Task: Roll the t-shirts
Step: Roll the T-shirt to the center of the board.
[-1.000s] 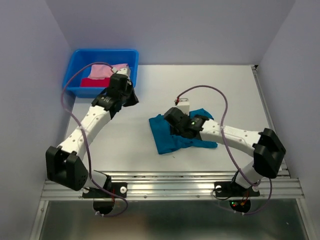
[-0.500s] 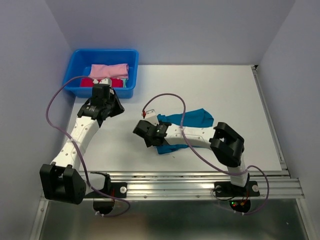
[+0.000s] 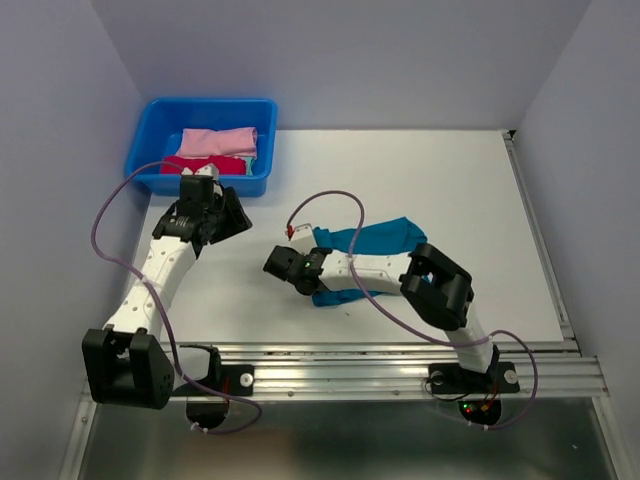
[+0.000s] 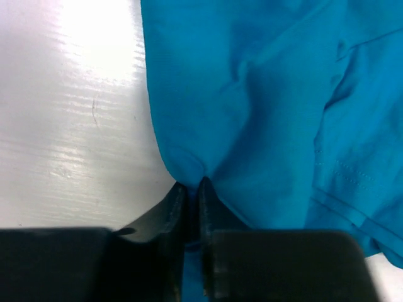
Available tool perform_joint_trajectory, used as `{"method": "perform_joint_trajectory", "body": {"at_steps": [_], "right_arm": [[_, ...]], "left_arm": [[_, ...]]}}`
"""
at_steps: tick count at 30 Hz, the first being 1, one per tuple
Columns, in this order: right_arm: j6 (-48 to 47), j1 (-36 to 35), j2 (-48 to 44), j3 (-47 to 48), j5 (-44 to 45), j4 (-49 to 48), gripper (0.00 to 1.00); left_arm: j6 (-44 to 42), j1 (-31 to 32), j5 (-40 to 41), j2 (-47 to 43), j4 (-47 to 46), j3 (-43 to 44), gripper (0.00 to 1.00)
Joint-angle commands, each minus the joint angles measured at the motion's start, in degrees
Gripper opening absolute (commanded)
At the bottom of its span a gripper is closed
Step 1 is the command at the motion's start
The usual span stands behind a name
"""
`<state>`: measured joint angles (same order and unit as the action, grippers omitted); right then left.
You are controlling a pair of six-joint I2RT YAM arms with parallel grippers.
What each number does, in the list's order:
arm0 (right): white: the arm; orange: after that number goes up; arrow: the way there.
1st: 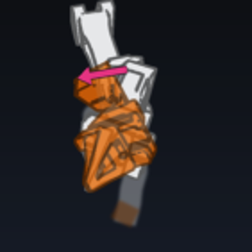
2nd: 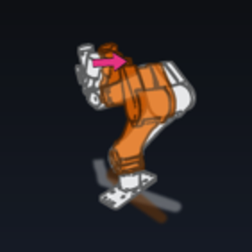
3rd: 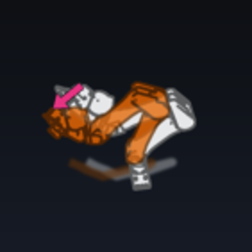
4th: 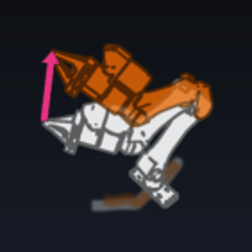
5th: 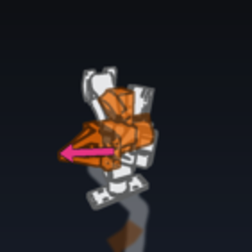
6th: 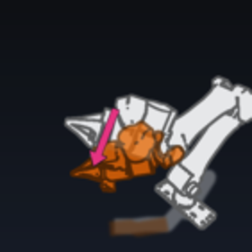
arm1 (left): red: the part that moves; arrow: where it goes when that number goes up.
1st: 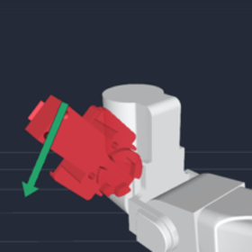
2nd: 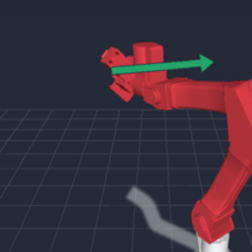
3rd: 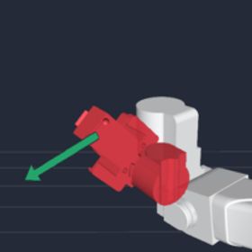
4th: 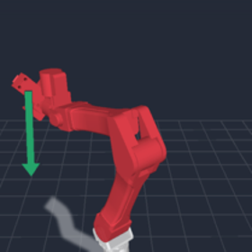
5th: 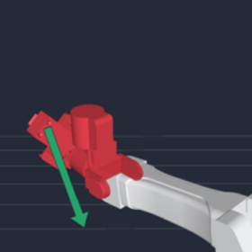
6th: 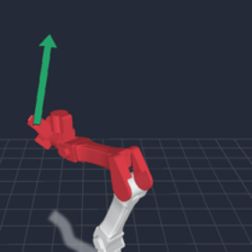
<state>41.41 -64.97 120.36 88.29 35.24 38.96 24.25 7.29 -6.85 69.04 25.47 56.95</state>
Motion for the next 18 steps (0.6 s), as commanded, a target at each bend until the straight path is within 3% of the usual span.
{"method": "perform_joint_trajectory", "body": {"at_steps": [1,3,7,13,18], "right_arm": [[1.66,-0.07,-3.96,-2.68,0.01,-5.28,0.05],[1.83,-0.07,-6.70,-6.28,-1.05,-10.64,0.01],[3.85,-0.07,-12.24,-11.55,-4.82,-18.56,0.01],[7.63,1.59,-16.29,-18.59,-11.05,-26.56,0.01],[10.79,2.66,-18.75,-22.98,-14.06,-31.83,0.01]], "left_arm": [[-0.70,-0.35,-2.72,-1.62,-2.01,-1.40,0.68],[-0.43,-0.35,-4.13,-1.71,-3.14,-2.10,0.73],[0.18,-0.35,-8.34,-1.36,-5.34,-5.26,0.80],[0.45,-0.17,-14.76,-1.62,-8.42,-9.74,0.82],[0.71,0.01,-15.56,-2.59,-9.83,-12.30,0.82]]}}
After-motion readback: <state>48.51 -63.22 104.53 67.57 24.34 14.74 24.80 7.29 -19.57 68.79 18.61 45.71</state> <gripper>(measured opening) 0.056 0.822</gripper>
